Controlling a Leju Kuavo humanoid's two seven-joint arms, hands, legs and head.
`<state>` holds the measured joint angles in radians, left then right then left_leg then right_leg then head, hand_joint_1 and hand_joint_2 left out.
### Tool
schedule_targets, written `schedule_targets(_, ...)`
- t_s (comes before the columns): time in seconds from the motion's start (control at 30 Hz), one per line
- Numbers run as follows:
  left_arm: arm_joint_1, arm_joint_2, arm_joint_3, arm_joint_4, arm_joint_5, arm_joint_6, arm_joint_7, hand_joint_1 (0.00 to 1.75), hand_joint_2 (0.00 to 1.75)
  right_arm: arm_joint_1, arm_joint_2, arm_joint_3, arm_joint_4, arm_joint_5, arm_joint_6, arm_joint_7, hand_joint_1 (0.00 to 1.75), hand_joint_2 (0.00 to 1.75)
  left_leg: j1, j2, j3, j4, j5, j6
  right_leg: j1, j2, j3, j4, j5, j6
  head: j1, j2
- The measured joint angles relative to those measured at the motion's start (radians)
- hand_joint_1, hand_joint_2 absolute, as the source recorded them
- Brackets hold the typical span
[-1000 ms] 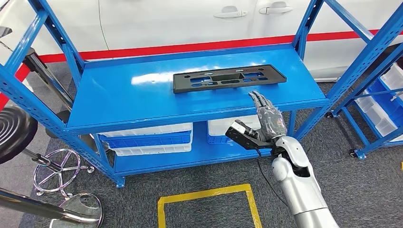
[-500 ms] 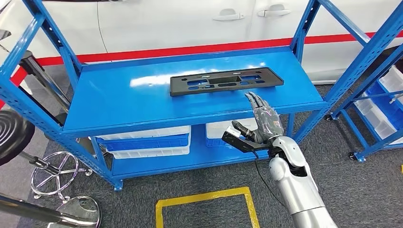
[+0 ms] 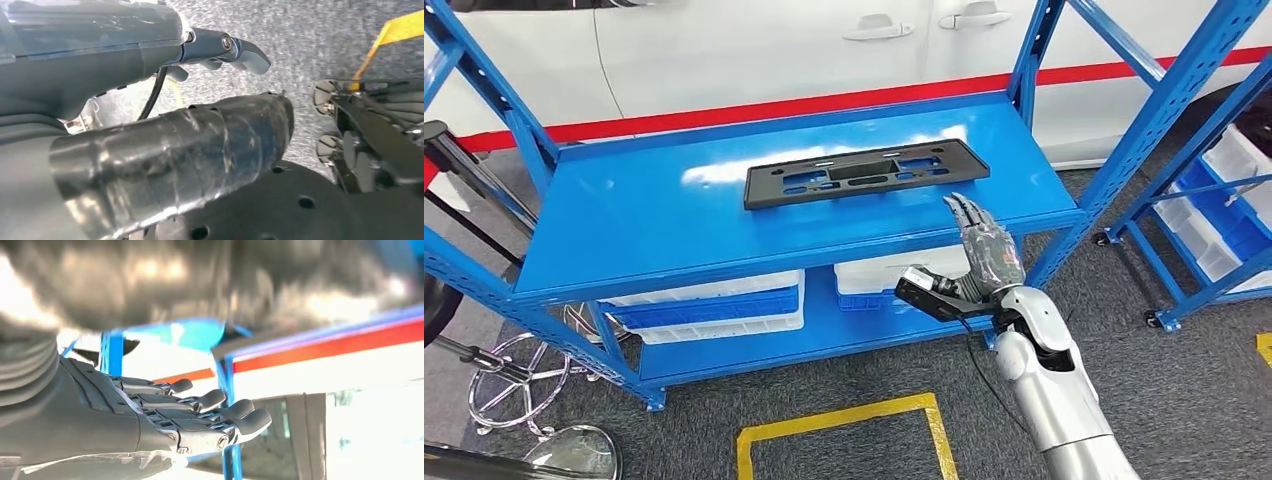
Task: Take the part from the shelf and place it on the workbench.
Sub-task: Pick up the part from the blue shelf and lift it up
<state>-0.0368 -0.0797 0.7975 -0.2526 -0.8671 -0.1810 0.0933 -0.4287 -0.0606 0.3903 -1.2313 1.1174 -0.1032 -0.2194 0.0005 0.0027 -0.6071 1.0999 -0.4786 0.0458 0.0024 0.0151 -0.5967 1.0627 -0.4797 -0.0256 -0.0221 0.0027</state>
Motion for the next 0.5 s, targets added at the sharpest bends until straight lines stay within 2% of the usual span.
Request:
schedule_targets(0.03,-0.001,0.001,0.002,0.0,-0.002,0.0,0.0,0.0,0.0,-0.001,0.0,0.001,-0.002,0.003,-0.004,0.002,0.0,1.75,-0.005,-0.002,0.012,-0.033,0.009,0.008,-0.002,0.001,-0.002,-0.001,0.0,0.003,0.001,0.0)
schedule_targets(0.07,-0.002,0.002,0.003,-0.001,-0.004,-0.001,0.0,0.0,0.0,-0.001,0.0,0.002,-0.003,0.006,-0.006,0.003,0.0,1.75,-0.008,-0.003,0.016,-0.046,0.006,0.012,-0.004,0.001,-0.005,-0.002,0.002,0.007,0.002,0.0)
schedule_targets(0.13,-0.004,0.0,0.005,-0.001,-0.009,-0.001,0.0,0.0,0.0,0.001,0.001,0.002,-0.009,0.008,-0.008,0.005,0.0,1.75,-0.008,-0.002,0.025,-0.07,0.009,0.011,-0.007,0.0,-0.006,-0.007,0.004,0.017,0.001,0.0)
schedule_targets(0.2,-0.003,-0.003,0.01,-0.002,-0.017,-0.001,0.0,0.0,0.0,0.0,0.001,0.003,-0.016,0.01,-0.008,0.007,0.0,1.75,0.0,0.001,0.038,-0.093,0.017,0.009,-0.007,-0.003,-0.014,0.017,-0.014,0.028,0.002,0.0)
schedule_targets(0.23,-0.003,-0.004,0.013,-0.002,-0.022,-0.001,0.0,0.0,0.0,-0.002,0.001,0.003,-0.019,0.011,-0.008,0.009,0.0,1.75,0.004,0.004,0.045,-0.101,0.02,0.008,-0.008,-0.004,-0.033,0.059,-0.038,0.033,0.002,0.0)
schedule_targets(0.3,-0.002,-0.005,0.019,-0.002,-0.029,-0.001,0.0,0.0,0.0,-0.002,0.002,0.004,-0.02,0.014,-0.008,0.011,0.0,1.75,0.004,0.006,0.048,-0.103,0.02,0.01,-0.014,-0.006,-0.094,0.181,-0.093,0.043,0.002,0.0)
schedule_targets(0.33,-0.003,-0.005,0.022,-0.002,-0.031,-0.002,0.0,0.0,0.0,-0.001,0.002,0.004,-0.02,0.015,-0.008,0.012,0.0,1.75,0.004,0.006,0.048,-0.102,0.018,0.01,-0.018,-0.007,-0.121,0.23,-0.105,0.048,0.002,0.0)
schedule_targets(0.37,-0.004,-0.006,0.025,-0.002,-0.032,-0.002,0.0,0.0,0.0,0.0,0.002,0.004,-0.02,0.015,-0.007,0.013,0.0,1.75,0.005,0.005,0.049,-0.101,0.016,0.009,-0.022,-0.008,-0.133,0.247,-0.1,0.052,0.002,0.0)
schedule_targets(0.4,-0.004,-0.006,0.026,-0.002,-0.033,-0.002,0.0,0.0,0.0,0.001,0.002,0.004,-0.02,0.015,-0.007,0.013,0.0,1.75,0.007,0.005,0.052,-0.1,0.014,0.006,-0.025,-0.01,-0.127,0.228,-0.076,0.055,0.002,0.0)
schedule_targets(0.47,-0.004,-0.008,0.028,-0.002,-0.034,-0.002,0.0,0.0,0.0,-0.002,0.002,0.004,-0.02,0.015,-0.007,0.014,0.0,1.75,0.01,0.004,0.057,-0.091,0.003,-0.003,-0.03,-0.015,-0.072,0.108,-0.006,0.06,0.002,0.0)
schedule_targets(0.5,-0.004,-0.009,0.029,-0.002,-0.036,-0.002,0.0,0.0,0.0,-0.004,0.003,0.005,-0.02,0.016,-0.007,0.014,0.0,1.75,0.01,0.004,0.057,-0.084,-0.004,-0.01,-0.029,-0.016,-0.045,0.049,0.015,0.058,0.002,0.0)
